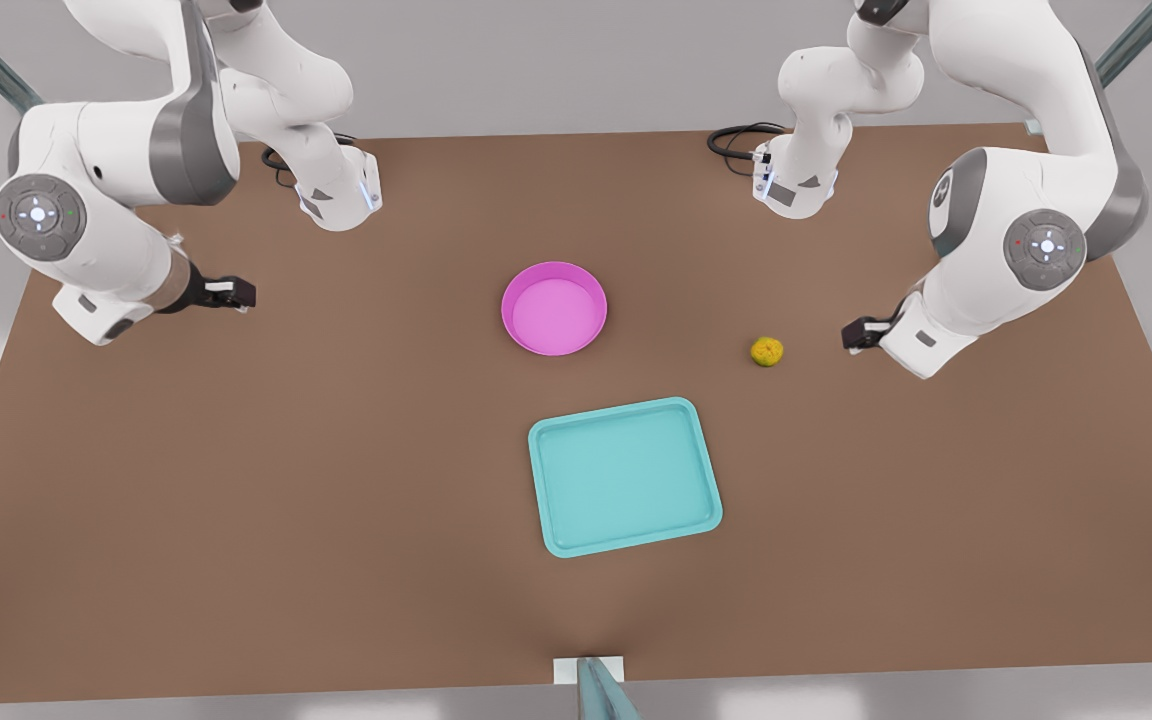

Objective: Place the orange on the plate with the left arm and the plate on the tray with the right arm

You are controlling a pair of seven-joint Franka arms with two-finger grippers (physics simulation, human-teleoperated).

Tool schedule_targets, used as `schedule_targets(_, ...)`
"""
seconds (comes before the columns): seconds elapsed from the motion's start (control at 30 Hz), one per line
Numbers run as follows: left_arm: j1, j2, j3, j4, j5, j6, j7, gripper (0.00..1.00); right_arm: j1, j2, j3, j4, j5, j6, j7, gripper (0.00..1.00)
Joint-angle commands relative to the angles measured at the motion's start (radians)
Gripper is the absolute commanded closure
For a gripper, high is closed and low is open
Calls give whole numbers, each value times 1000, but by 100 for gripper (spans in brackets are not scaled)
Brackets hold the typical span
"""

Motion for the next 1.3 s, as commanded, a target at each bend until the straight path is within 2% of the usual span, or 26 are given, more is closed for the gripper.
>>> schedule_targets(0.0, 1, -2, 0, 0, 1, 14, -96, 0, -7, 7, 5, -2, 1, 71, 35, 0)
schedule_targets(0.07, -4, 13, 0, -44, 0, 66, -99, 0, -9, 7, 7, -4, 1, 71, 35, 0)
schedule_targets(0.1, -24, 16, 0, -251, 1, 240, -105, 0, -10, 7, 7, -2, 1, 71, 35, 0)
schedule_targets(0.17, -64, 30, 0, -535, 0, 583, -111, 0, -13, 7, 7, -5, 1, 73, 36, 0)
schedule_targets(0.2, -65, 42, 0, -616, 0, 673, -111, 0, -13, 7, 7, -7, 1, 76, 35, 0)
schedule_targets(0.4, -65, 61, -2, -836, -2, 900, -106, 0, -13, 13, 7, -8, 1, 73, 35, 0)
schedule_targets(0.87, -88, 76, -2, -889, -2, 851, -28, 0, -18, 11, 7, -30, 1, 71, 35, 0)
schedule_targets(1.27, -96, 166, -2, -889, -2, 876, -27, 0, -23, 8, 8, -31, 1, 66, 36, 0)
